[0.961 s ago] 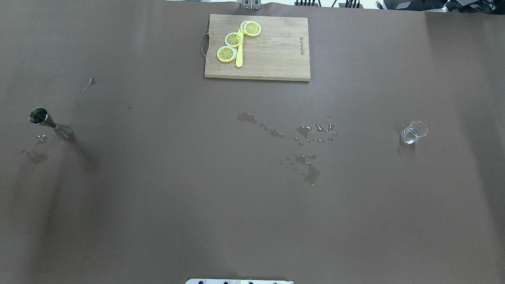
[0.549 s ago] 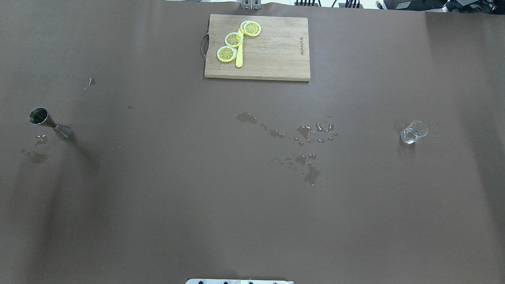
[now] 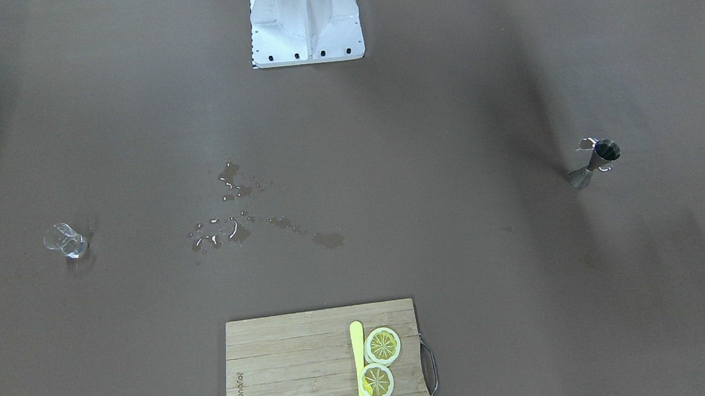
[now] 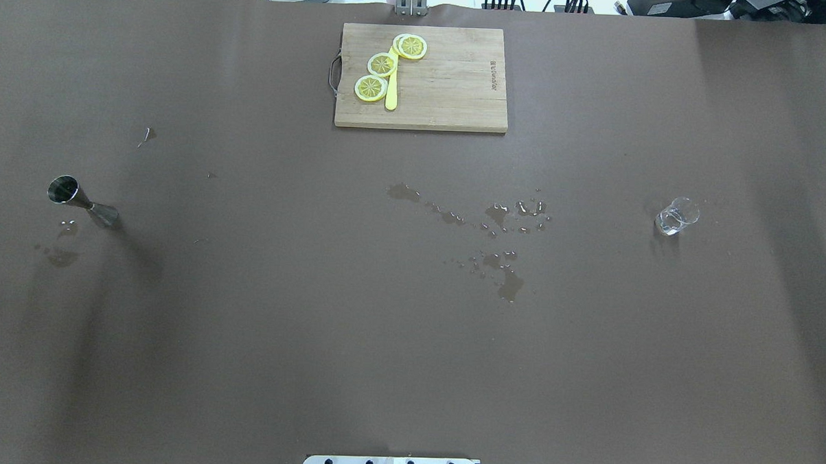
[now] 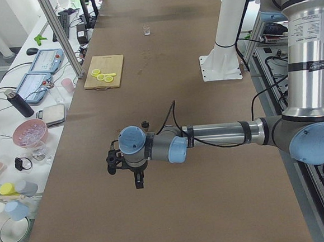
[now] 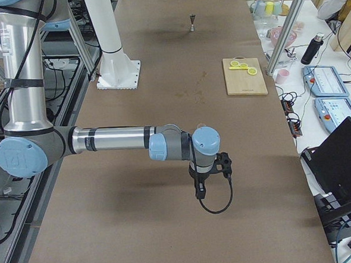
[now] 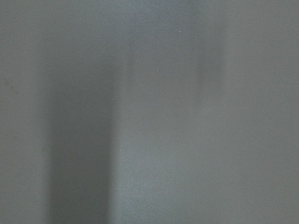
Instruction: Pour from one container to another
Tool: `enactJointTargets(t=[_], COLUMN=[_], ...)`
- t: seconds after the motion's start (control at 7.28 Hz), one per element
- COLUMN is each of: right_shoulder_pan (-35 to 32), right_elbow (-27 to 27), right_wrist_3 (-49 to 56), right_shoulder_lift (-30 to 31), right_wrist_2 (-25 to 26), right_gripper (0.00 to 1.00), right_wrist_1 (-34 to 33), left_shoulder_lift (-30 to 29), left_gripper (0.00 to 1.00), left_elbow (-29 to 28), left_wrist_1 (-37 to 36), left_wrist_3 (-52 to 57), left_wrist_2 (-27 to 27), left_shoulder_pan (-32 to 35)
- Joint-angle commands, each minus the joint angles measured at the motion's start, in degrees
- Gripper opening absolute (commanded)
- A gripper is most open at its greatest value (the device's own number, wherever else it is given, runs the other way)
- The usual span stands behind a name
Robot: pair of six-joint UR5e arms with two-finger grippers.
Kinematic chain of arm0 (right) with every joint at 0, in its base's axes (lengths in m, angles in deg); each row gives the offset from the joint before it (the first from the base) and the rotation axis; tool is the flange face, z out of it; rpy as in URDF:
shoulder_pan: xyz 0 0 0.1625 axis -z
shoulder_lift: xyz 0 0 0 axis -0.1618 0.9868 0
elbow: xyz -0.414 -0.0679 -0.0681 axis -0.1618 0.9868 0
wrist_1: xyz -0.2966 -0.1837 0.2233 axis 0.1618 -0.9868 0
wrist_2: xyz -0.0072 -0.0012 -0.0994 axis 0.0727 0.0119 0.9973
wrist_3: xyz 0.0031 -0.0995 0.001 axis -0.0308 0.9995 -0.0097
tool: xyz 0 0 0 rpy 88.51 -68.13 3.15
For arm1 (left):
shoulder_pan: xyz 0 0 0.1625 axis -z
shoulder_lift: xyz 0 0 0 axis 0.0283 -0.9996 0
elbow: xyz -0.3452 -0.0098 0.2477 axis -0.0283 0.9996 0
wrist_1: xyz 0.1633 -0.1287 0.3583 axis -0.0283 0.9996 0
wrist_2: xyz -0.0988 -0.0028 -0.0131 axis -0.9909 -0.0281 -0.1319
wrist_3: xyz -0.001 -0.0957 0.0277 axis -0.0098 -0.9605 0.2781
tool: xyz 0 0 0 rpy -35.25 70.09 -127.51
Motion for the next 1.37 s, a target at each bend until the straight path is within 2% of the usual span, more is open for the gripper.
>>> enactJointTargets(t=[0.0, 0.55, 0.82, 1.24], right_shoulder_pan=[-0.06, 0.03, -0.06, 0.2], right_elbow=[0.15, -0.2, -0.81, -1.69], right_wrist_3=[0.08, -0.09, -0.09, 0.79], right_shoulder_lift=[-0.08, -0.08, -0.25, -4.28], right_wrist_2=[0.03, -0.05, -0.05, -0.49], right_gripper=[1.0, 1.0, 1.0, 1.0], right_wrist_1=[0.0, 0.0, 0.0, -0.09], left_shoulder_lift=[-0.13, -0.83, -3.55, -3.47], left_gripper=[0.99, 0.99, 0.99, 0.99], left_elbow=[-0.13, -0.48, -3.28, -3.29], left_wrist_1=[-0.09, -0.09, -0.09, -0.09], left_wrist_3=[0.0, -0.09, -0.09, -0.09], left_wrist_2=[0.0, 0.0, 0.0, -0.09], left_shoulder_pan=[0.03, -0.15, -0.32, -0.32])
